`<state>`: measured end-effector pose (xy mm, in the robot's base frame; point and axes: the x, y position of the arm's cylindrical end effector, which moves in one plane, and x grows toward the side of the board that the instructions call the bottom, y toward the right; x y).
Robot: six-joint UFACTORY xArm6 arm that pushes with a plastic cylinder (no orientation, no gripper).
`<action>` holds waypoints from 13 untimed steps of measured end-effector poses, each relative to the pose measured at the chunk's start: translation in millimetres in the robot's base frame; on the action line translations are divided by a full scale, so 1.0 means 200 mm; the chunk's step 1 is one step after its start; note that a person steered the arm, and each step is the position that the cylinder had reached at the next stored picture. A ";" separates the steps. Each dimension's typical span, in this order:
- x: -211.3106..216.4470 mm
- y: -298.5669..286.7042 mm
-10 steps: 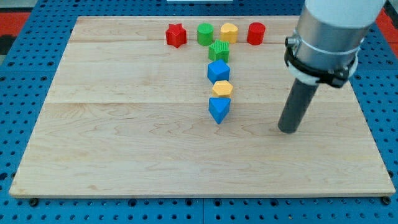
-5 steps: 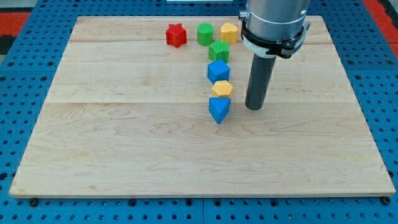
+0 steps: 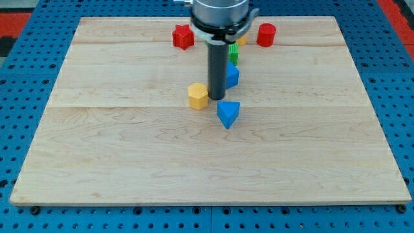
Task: Push the yellow hexagon to the left center of the board
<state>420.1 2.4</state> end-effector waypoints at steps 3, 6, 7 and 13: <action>0.15 -0.25; 0.15 -0.46; 0.11 -0.42; 0.05 -0.81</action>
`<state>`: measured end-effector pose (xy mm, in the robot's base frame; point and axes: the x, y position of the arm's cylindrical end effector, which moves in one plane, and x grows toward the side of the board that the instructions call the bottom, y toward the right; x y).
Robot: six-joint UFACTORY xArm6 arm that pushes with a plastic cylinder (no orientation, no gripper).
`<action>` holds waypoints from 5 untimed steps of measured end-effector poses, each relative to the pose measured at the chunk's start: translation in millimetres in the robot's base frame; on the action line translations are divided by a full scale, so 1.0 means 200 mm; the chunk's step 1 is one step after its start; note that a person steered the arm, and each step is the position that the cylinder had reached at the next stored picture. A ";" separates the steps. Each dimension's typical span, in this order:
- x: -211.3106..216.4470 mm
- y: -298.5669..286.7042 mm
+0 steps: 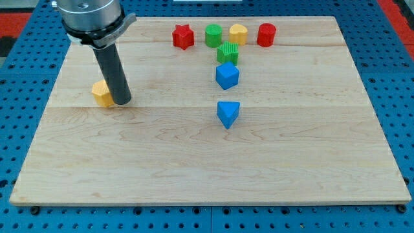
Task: Push the yellow hexagon to the left center of the board
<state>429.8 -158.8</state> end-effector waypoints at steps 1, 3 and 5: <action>0.02 -0.04; -0.01 -0.17; 0.09 -0.36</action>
<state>447.8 -230.0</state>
